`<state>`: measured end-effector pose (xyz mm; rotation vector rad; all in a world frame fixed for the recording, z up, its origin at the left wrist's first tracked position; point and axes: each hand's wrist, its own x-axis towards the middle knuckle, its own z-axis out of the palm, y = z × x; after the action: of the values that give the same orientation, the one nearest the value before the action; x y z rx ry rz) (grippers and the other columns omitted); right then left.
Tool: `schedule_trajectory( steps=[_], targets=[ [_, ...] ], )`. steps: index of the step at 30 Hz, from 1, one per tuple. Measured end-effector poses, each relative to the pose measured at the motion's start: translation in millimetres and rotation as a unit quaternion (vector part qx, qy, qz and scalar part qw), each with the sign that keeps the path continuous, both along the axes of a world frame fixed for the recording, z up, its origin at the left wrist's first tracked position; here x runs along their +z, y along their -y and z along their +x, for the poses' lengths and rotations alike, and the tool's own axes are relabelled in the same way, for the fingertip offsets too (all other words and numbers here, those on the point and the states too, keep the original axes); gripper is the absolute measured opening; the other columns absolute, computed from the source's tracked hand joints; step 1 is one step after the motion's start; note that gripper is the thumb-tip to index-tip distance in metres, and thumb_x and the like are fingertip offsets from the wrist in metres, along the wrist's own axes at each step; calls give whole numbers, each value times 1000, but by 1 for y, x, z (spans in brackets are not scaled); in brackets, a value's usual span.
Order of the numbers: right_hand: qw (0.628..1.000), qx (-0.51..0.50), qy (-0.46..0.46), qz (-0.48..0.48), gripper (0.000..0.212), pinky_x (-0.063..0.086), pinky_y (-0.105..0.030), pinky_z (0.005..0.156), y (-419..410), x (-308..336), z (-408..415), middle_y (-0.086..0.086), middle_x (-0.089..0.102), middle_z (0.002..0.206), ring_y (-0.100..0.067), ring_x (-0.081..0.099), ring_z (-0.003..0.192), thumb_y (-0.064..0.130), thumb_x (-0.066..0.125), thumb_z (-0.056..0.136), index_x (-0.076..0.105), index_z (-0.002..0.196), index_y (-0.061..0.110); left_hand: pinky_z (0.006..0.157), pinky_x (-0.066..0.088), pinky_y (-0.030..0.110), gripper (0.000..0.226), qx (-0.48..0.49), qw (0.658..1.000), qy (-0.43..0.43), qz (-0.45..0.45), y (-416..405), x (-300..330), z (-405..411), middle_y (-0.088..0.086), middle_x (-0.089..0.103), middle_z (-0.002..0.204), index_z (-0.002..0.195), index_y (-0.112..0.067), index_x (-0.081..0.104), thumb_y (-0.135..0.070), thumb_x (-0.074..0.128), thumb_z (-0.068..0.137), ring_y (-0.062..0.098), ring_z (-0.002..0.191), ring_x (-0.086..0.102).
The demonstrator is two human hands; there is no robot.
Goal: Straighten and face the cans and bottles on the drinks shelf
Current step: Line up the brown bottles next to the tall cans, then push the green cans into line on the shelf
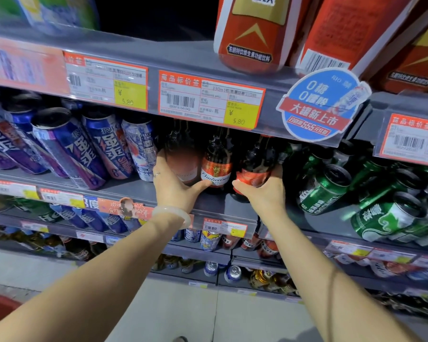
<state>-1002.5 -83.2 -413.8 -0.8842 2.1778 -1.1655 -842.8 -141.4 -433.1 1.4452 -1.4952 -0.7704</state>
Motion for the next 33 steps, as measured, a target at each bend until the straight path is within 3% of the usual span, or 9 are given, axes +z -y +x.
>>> schedule_trajectory(
  steps=[4, 8, 13, 18, 22, 25, 27, 30, 33],
  targets=[
    [1000, -2, -12, 14, 56, 51, -27, 67, 5, -7, -2, -3, 71, 86, -18, 67, 79, 39, 84, 56, 64, 100, 11, 103, 30, 30, 99, 5, 1000, 0, -2, 1, -1, 0, 14, 42, 133, 134, -4, 32, -25, 89, 55, 26, 128, 38],
    [1000, -3, -12, 20, 40, 49, -28, 64, 5, -6, -1, -7, 71, 81, -22, 67, 76, 34, 83, 62, 69, 87, 7, 104, 32, 33, 99, 4, 1000, 4, -1, 2, 0, 0, 16, 42, 132, 133, -3, 33, -24, 89, 54, 27, 127, 39],
    [1000, -2, 4, 10, 47, 44, -22, 59, 5, -5, 1, -5, 70, 82, -19, 66, 75, 33, 82, 62, 66, 95, 4, 104, 31, 33, 96, 12, 1000, 18, 12, -2, 2, -3, 17, 42, 131, 132, -4, 32, -24, 88, 57, 28, 126, 38],
    [999, 16, 46, -3, 69, 41, -29, 84, -15, -5, 5, -5, 51, 122, -17, 50, 105, 18, 79, 69, 39, 125, 12, 103, 36, 41, 85, 47, 997, 18, 50, -27, 0, -4, 17, 43, 127, 128, -6, 37, -23, 86, 61, 32, 121, 40],
    [998, 8, 61, -4, 72, 36, -30, 100, -50, -17, 1, -4, 40, 142, -17, 40, 129, 10, 69, 78, 32, 139, 20, 92, 39, 35, 66, -73, 994, 75, 16, -66, -7, -12, 11, 44, 110, 122, -2, 43, -16, 81, 69, 29, 106, 46],
    [998, -46, 25, -35, 56, 43, -29, 94, -77, -21, -12, -3, 49, 125, -13, 49, 112, 12, 70, 80, 45, 130, 18, 93, 43, 37, 59, -210, 971, 108, -32, -77, -6, -31, 9, 47, 107, 119, 0, 48, -13, 79, 71, 30, 105, 51],
    [992, -101, -24, -70, 53, 45, -31, 91, -89, -13, -27, -2, 46, 118, -15, 50, 107, 11, 70, 79, 47, 127, 17, 96, 36, 27, 60, -275, 951, 134, -50, -81, 1, -47, 13, 51, 118, 124, -3, 48, -16, 77, 73, 29, 115, 49],
    [978, -159, -96, -99, 68, 41, -38, 98, -91, 5, -62, -9, 41, 129, -22, 45, 117, 17, 74, 76, 38, 134, 13, 102, 28, 22, 67, -329, 931, 149, -59, -84, 9, -72, 10, 45, 135, 132, -7, 41, -21, 75, 76, 24, 128, 41],
    [982, -157, -90, -63, 95, 31, -40, 111, -77, 20, -96, -12, 34, 142, -27, 34, 133, 28, 80, 70, 22, 143, 10, 108, 25, 24, 75, -356, 919, 165, -33, -84, 12, -100, 7, 37, 143, 138, -9, 34, -24, 74, 77, 21, 134, 33]
  ],
)
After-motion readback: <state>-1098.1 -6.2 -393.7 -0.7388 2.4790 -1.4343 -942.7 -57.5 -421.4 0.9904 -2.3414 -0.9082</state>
